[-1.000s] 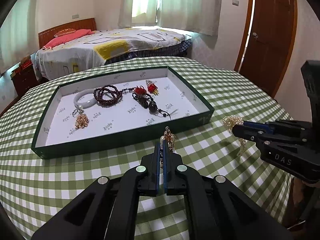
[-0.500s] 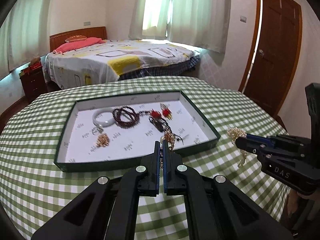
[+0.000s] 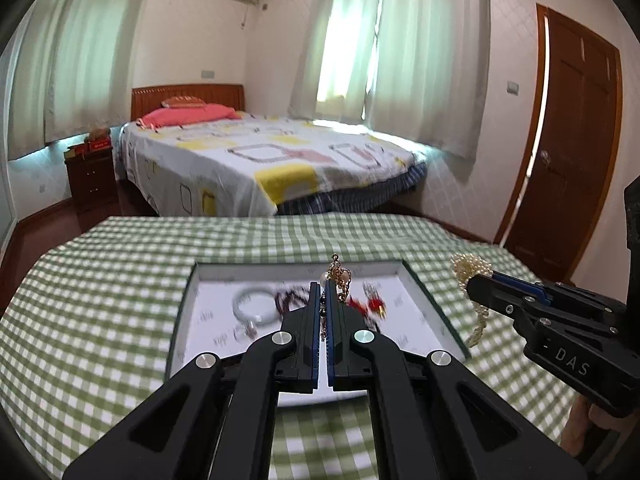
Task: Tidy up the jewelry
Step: 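Lift the brooch and pearl strand and carry both over the tray, then lower and open both grippers, releasing brooch and pearl strand into the tray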
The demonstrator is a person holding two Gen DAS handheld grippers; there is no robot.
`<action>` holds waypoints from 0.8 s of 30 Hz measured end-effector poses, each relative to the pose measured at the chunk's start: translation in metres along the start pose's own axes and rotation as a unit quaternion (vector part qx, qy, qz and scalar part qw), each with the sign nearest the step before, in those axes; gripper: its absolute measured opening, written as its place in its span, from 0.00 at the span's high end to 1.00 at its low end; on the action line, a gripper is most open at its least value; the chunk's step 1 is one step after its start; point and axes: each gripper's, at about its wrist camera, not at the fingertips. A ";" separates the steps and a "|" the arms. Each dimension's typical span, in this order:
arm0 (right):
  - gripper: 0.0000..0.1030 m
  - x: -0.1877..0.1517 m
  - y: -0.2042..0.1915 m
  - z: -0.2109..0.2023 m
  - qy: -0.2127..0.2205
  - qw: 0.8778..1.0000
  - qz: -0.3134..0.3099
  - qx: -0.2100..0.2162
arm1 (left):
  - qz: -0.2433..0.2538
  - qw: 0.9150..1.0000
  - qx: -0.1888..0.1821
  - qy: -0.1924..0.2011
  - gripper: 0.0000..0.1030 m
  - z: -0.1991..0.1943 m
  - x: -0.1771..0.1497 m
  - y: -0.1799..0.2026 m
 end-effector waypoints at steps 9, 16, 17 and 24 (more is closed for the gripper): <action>0.84 -0.013 -0.003 0.069 -0.044 0.998 0.031 0.016 | -0.017 0.999 0.004 -0.031 0.98 0.055 -0.025 -0.012; 0.84 -0.040 0.009 0.114 -0.100 0.994 0.043 -0.009 | -0.027 0.996 0.005 -0.085 0.98 0.090 -0.058 -0.019; 0.84 -0.045 0.010 0.115 -0.104 0.994 0.044 -0.011 | -0.028 0.996 0.006 -0.089 0.98 0.092 -0.061 -0.020; 0.83 -0.058 0.014 0.131 -0.134 0.990 0.046 -0.026 | -0.032 0.993 0.000 -0.116 0.97 0.102 -0.070 -0.020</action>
Point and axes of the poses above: each gripper's, at about its wrist camera, not at the fingertips, and z roughly the way its jaws point, y to its right, x to its top, and after that the axes turned 15 degrees about z, right-handed
